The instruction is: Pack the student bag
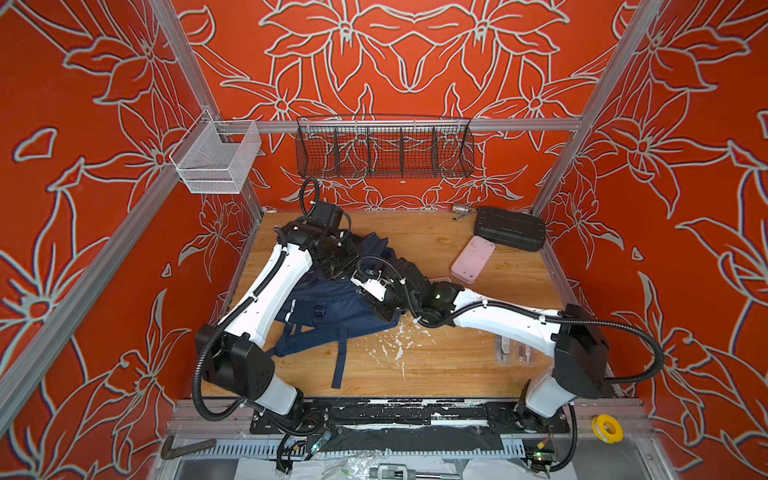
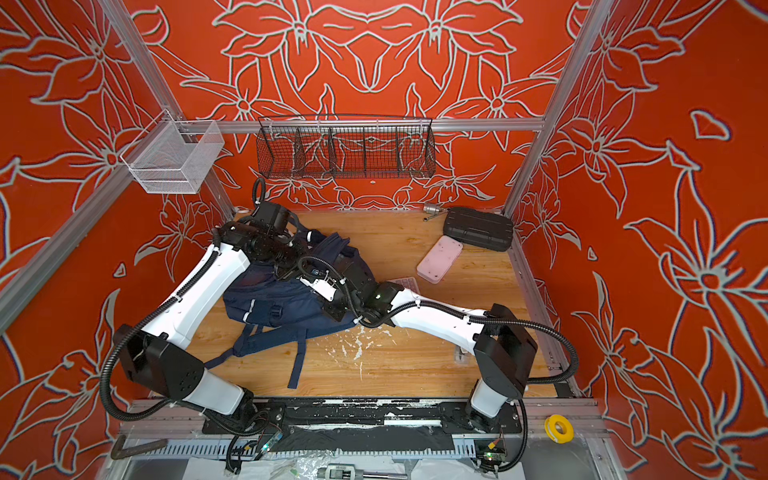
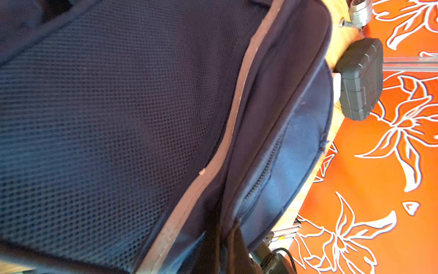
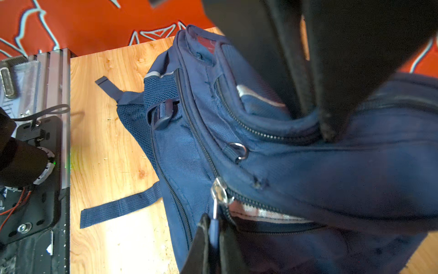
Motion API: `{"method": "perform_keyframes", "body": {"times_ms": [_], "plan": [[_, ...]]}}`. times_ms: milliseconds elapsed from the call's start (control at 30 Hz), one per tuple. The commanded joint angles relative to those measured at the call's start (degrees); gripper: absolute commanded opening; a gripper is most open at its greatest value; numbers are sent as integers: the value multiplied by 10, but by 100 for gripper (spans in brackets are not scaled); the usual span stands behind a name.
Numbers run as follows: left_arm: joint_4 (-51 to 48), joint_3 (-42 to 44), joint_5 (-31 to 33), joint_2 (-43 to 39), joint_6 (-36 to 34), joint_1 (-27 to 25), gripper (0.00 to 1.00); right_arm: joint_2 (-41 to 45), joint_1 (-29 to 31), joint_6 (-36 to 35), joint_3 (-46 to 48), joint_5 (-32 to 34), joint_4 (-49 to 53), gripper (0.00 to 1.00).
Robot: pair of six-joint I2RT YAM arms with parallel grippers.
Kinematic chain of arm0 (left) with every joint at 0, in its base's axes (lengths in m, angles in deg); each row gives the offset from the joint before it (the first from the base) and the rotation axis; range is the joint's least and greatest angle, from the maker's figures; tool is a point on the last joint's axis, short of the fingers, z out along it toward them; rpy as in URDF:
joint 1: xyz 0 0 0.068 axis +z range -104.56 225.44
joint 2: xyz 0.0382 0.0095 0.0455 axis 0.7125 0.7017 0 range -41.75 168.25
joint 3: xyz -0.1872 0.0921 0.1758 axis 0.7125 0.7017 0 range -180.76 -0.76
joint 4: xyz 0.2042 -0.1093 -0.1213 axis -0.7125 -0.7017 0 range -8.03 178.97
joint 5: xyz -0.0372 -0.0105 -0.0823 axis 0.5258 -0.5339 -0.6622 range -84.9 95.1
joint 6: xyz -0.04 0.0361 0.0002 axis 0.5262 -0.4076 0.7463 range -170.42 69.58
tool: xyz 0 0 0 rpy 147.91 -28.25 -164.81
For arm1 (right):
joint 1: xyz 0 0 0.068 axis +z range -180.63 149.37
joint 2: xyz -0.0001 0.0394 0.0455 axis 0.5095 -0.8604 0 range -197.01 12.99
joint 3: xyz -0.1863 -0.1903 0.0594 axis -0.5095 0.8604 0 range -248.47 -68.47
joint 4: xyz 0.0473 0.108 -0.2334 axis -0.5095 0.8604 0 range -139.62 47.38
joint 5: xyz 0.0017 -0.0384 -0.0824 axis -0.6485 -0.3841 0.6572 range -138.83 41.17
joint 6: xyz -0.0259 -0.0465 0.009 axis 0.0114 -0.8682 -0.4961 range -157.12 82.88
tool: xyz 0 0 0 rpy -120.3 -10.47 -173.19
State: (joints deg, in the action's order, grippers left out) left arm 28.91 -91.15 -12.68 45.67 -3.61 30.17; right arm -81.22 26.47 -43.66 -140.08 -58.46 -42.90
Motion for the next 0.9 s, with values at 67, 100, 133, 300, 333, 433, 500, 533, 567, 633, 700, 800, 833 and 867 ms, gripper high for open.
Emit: {"method": "perform_keyframes", "body": {"times_ms": [67,100,133,300,333,433,500,533,567,633,700,800,833,867], "plan": [[103,-11,8,-53,7,1,0,-3,39,5,-25,30,24,0],[96,-3,12,-61,8,1,0,1,35,-1,-28,62,41,0],[92,6,10,-69,12,1,0,4,32,-4,-34,81,58,0],[131,78,-8,-94,54,-3,0,14,30,47,-89,73,163,0],[146,91,-5,-95,63,-4,0,15,32,68,-91,57,174,0],[181,102,7,-87,73,-5,0,21,34,142,-88,28,186,0],[189,91,17,-76,75,-5,0,29,37,166,-84,20,183,0],[195,86,19,-69,77,-6,0,32,40,170,-82,22,178,0],[200,80,20,-64,81,-8,0,36,43,168,-77,26,169,0],[210,69,23,-49,92,-12,0,37,51,159,-59,46,140,0],[221,60,20,-36,105,-18,0,31,59,162,-55,66,124,0],[237,51,22,-21,124,-31,0,11,78,161,-68,94,111,0],[244,50,22,-17,129,-33,0,7,88,153,-69,105,103,0],[248,48,19,-15,132,-33,0,4,96,140,-66,110,90,0]]}}
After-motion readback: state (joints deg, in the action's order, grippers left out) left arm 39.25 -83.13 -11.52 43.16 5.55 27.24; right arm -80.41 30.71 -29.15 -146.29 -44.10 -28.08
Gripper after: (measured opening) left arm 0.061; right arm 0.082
